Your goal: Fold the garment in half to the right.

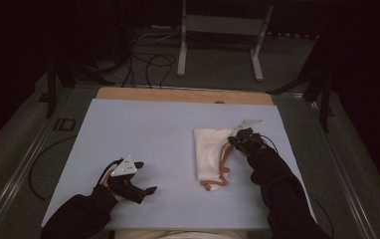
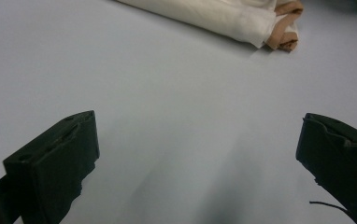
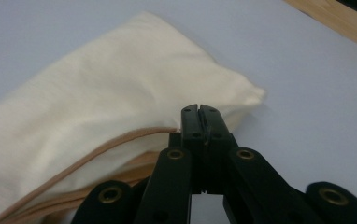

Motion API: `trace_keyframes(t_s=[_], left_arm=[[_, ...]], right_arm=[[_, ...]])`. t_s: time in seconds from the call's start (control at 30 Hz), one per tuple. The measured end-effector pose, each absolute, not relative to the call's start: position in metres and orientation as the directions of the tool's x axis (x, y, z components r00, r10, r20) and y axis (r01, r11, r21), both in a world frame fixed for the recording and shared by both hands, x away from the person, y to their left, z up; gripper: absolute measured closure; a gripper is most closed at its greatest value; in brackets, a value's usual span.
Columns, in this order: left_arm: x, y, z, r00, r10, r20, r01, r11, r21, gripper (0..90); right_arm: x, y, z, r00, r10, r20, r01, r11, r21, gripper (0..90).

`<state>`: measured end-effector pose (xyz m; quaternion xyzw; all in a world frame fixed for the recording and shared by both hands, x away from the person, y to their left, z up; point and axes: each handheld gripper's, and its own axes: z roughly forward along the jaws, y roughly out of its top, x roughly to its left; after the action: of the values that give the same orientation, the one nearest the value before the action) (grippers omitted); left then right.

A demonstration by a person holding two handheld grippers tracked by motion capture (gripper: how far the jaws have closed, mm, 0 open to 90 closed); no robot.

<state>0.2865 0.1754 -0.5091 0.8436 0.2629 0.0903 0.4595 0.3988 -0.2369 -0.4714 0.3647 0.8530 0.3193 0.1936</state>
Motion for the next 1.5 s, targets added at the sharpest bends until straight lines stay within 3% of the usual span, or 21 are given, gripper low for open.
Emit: trace_keyframes(t_s=[0.47, 0.8, 1.0, 1.5], left_arm=[[0.287, 0.180, -0.512, 0.840, 0.534, -0.095, 0.367, -0.430, 0.825, 0.2], [0.288, 0.182, -0.512, 0.834, 0.545, -0.087, 0.364, -0.426, 0.828, 0.2], [0.288, 0.183, -0.511, 0.832, 0.549, -0.076, 0.360, -0.430, 0.828, 0.2], [0.289, 0.182, -0.511, 0.836, 0.545, -0.065, 0.339, -0.419, 0.842, 0.2]], right_arm=[[0.401, -0.264, -0.499, -0.609, 0.792, -0.035, 0.569, 0.468, 0.676, 89.3], [0.402, -0.269, -0.510, -0.588, 0.809, -0.014, 0.601, 0.449, 0.661, 82.6], [0.400, -0.274, -0.511, -0.581, 0.814, -0.005, 0.611, 0.440, 0.658, 76.1], [0.425, -0.273, -0.476, -0.541, 0.841, 0.016, 0.583, 0.362, 0.727, 57.1]])
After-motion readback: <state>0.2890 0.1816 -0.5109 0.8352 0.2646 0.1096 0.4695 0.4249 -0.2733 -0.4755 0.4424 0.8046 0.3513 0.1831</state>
